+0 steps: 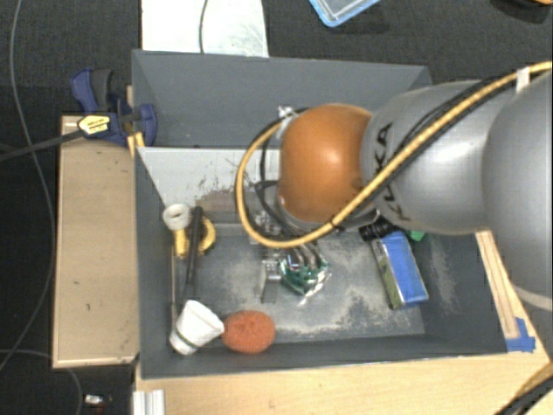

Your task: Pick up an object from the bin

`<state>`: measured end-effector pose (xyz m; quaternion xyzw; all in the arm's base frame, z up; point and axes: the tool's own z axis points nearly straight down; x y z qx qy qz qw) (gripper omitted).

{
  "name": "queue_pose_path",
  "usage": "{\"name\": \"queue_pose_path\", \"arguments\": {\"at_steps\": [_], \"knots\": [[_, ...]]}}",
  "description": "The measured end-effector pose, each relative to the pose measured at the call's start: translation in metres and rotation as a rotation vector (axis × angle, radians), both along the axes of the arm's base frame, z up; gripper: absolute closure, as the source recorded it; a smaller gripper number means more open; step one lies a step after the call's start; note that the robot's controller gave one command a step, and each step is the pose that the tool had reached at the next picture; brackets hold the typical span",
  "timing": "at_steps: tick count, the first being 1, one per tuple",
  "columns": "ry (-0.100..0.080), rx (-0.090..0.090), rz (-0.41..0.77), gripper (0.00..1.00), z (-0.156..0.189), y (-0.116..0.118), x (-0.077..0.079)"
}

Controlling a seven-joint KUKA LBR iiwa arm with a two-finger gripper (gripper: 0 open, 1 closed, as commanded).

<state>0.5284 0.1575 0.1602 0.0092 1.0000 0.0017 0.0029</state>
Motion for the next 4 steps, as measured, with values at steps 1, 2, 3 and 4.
{"name": "queue_pose_path", "arguments": {"at_steps": [1, 2, 3, 4], "knots": [[0.006, -0.002, -0.041, 0.00, -0.020, -0.050, -0.015], [0.001, -0.001, -0.088, 0.00, -0.015, -0.065, -0.001], [0.002, 0.001, -0.176, 0.00, -0.051, -0.097, 0.001], [-0.002, 0.001, -0.054, 0.00, -0.038, -0.138, 0.034]]}}
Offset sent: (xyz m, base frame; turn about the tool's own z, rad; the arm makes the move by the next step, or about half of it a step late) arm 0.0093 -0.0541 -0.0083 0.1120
